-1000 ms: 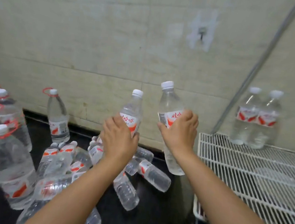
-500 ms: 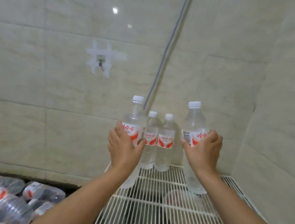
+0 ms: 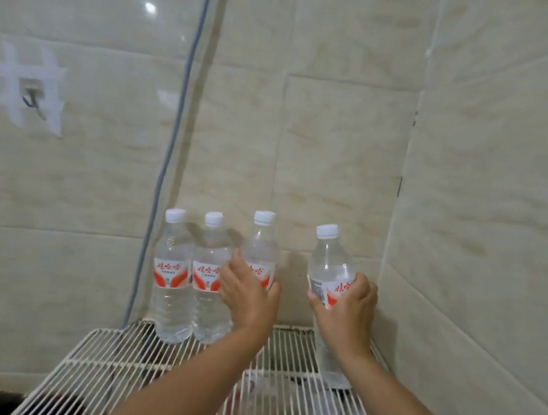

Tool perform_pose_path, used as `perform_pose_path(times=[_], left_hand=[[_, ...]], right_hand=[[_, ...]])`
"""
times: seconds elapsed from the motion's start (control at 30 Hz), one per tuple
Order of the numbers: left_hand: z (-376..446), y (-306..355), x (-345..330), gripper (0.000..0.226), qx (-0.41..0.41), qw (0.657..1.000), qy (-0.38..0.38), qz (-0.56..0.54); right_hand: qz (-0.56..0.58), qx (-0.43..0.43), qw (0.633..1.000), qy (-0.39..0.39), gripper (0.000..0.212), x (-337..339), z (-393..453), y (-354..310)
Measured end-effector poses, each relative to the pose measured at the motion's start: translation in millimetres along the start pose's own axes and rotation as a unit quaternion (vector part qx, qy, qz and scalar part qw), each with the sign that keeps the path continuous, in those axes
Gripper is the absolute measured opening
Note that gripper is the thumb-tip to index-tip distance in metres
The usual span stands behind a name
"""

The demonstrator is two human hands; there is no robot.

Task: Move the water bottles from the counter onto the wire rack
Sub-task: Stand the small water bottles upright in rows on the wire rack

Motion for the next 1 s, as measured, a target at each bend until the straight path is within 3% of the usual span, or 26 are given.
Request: perform_pose_path(times=[0.33,0.43,0.57,0.63,0.77,0.87,0.93,1.0], left_hand=[[12,-19,-36,0.088,-0.021,0.999,0.033,0.024],[7,-24,-30,0.095,-0.057,0.992,0.058,0.095],[10,-21,-20,0.089,-0.135,0.981,0.016,0.138],[17,-13,-11,0.081,-0.215,0.962,0.023,0.164],[26,-16,-4,0.068,-0.384,0.868,0.071,0.305],[25,-34,0,0.095,-0.433,0.834,0.045,0.34],[23,-46,2,0.128,-0.432,0.823,0.018,0.369],[22,-53,2,0.143,-0.422,0.82,0.003,0.386]], right_hand=[[0.032,-0.022,0.999,-0.005,0.076,-10,24,19],[0.04,-0.027,0.999,0.0,0.074,-10,29,19],[0.052,-0.03,0.998,0.001,0.076,-16,31,12],[0.055,-0.028,0.998,-0.001,0.076,-21,32,6],[0.074,-0.034,0.997,-0.005,0.076,-38,31,-5],[0.086,-0.036,0.995,-0.019,0.077,-53,25,-12],[0.102,-0.041,0.994,-0.023,0.077,-62,20,-14],[0.113,-0.042,0.993,-0.017,0.077,-69,13,-17]])
Point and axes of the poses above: each hand's wrist, its own z-axis towards the middle knuckle, its own x-axis out of the back of the hand, y = z × x, the point moved 5 cm from there along z, towards the middle knuckle, and after that the axes turned 6 degrees about -x, right-handed, at the moved point
